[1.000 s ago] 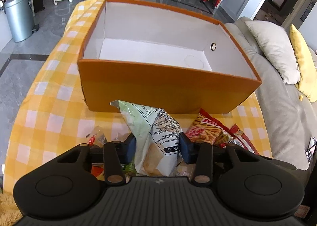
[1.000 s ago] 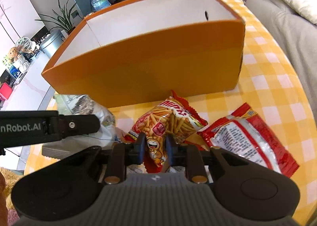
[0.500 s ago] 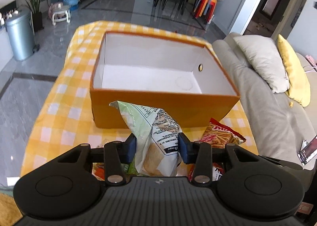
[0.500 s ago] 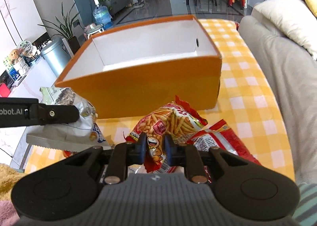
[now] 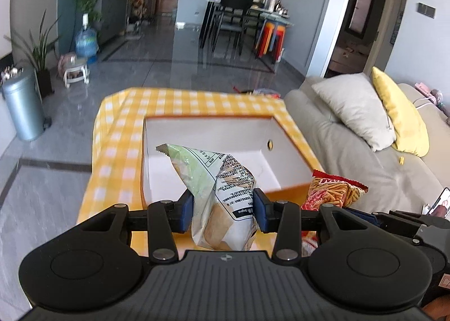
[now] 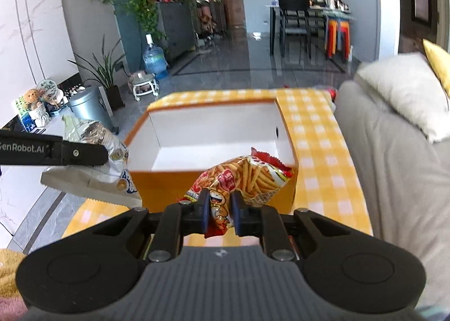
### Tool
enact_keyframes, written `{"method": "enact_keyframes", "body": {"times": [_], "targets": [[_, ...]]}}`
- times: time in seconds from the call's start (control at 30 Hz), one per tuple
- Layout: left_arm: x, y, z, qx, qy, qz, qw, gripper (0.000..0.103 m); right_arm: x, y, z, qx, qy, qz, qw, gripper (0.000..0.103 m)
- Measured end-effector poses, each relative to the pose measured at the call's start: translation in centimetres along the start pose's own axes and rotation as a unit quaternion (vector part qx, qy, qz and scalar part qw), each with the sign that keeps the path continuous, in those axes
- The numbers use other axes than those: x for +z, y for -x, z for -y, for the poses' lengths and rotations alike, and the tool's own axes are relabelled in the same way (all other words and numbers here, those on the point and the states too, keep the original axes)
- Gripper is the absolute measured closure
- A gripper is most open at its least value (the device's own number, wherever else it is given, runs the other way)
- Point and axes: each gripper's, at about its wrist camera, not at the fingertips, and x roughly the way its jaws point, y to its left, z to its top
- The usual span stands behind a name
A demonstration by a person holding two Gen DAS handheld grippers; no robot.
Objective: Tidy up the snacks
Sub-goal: 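Carry both bags over the orange box and open both tools to drop them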
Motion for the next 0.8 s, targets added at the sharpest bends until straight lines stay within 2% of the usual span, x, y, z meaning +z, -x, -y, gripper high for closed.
{"method": "enact_keyframes", "body": {"times": [0.2, 0.4, 0.63, 0.8], "targets": [[2.9, 0.5, -0.1, 0.006, -0.021, 0.033, 0.9992, 0.054, 3.4, 0.2, -0.6, 0.0, 0.043, 0.029, 0.999, 0.092], [5.4, -0.6, -1.0, 0.012, -0.023, 0.04, 0.9989, 0.054, 6.8, -1.5, -0.8, 0.007, 0.065, 0.037, 0.997, 0.092], [6.6, -4.2, -2.1, 0.021, -0.033, 0.003, 0.9992, 0.054, 8.6, -5.7, -1.5, 0.009, 0.079, 0.004, 0.997, 0.092], [6.3, -7.7, -2.8, 0.03, -0.044, -0.04, 0.9978, 0.054, 9.0, -9.8, -1.4, 0.012, 0.083, -0.037, 0.996, 0.092]]}}
